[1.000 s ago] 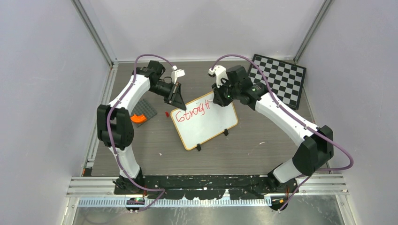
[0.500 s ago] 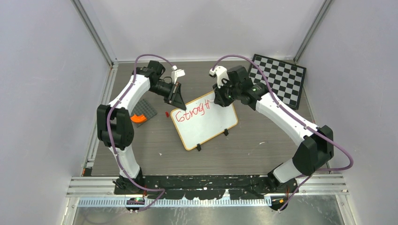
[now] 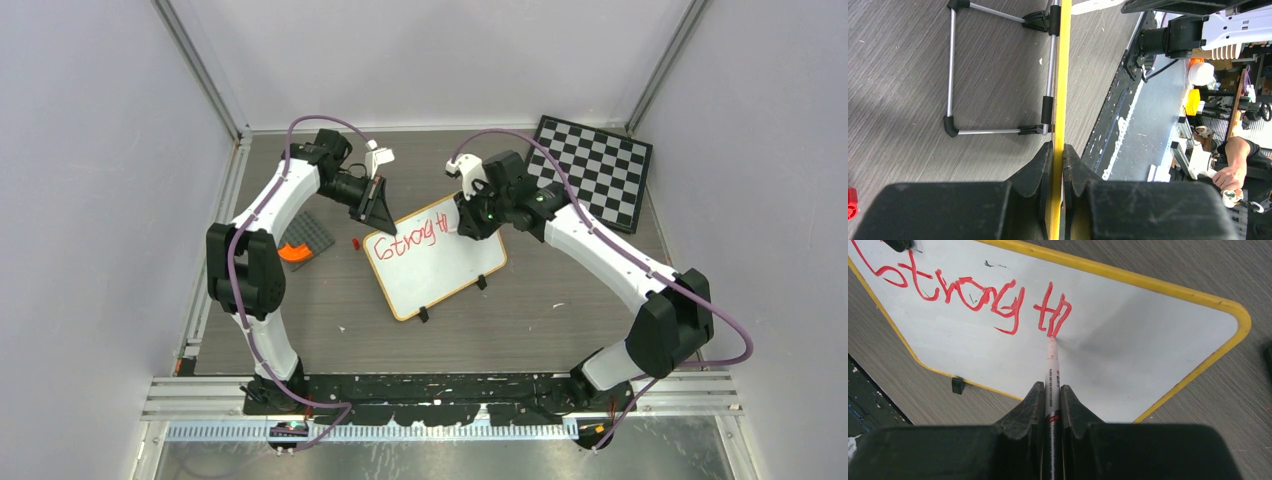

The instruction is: Write a sentence on the whiteboard

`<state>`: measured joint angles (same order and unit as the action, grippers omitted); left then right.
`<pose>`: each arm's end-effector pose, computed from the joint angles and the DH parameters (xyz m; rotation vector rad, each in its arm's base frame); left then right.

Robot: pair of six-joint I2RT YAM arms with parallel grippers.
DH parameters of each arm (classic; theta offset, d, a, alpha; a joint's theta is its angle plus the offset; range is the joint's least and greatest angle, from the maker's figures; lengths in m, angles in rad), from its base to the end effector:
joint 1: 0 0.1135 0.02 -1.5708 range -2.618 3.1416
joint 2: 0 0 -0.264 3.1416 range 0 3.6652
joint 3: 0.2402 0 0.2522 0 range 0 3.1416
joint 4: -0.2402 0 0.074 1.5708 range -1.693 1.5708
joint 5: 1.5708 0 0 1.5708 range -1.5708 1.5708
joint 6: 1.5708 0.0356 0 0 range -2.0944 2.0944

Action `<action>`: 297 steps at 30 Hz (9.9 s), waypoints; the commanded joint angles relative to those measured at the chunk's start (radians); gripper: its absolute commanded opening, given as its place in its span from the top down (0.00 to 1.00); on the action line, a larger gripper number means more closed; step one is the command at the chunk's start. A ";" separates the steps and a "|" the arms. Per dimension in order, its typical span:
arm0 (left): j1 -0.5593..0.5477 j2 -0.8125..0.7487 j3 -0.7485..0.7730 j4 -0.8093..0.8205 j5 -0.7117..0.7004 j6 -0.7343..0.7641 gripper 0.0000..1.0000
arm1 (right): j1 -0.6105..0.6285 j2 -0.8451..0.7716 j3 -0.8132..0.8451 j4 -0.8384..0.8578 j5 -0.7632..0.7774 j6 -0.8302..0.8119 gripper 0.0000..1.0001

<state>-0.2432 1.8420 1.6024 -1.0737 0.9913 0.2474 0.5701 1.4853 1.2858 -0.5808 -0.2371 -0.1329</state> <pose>0.3488 -0.1172 0.2776 0.7949 2.4380 -1.3824 0.2705 0.1833 0.3104 -0.9282 2.1885 0.4909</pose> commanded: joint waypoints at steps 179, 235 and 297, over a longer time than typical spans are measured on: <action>-0.010 0.033 0.040 -0.080 -0.043 0.063 1.00 | -0.066 -0.008 0.066 -0.024 0.010 -0.048 1.00; -0.010 0.024 0.020 -0.063 -0.047 0.052 1.00 | -0.112 -0.003 0.046 -0.010 0.007 -0.056 1.00; -0.010 0.016 0.010 -0.058 -0.052 0.055 1.00 | -0.127 -0.022 0.080 -0.129 -0.022 -0.118 1.00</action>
<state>-0.2466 1.8675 1.6318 -1.1225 0.9894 0.2966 0.4473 1.4990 1.3293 -0.6754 -0.2340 -0.2161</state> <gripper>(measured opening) 0.100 0.183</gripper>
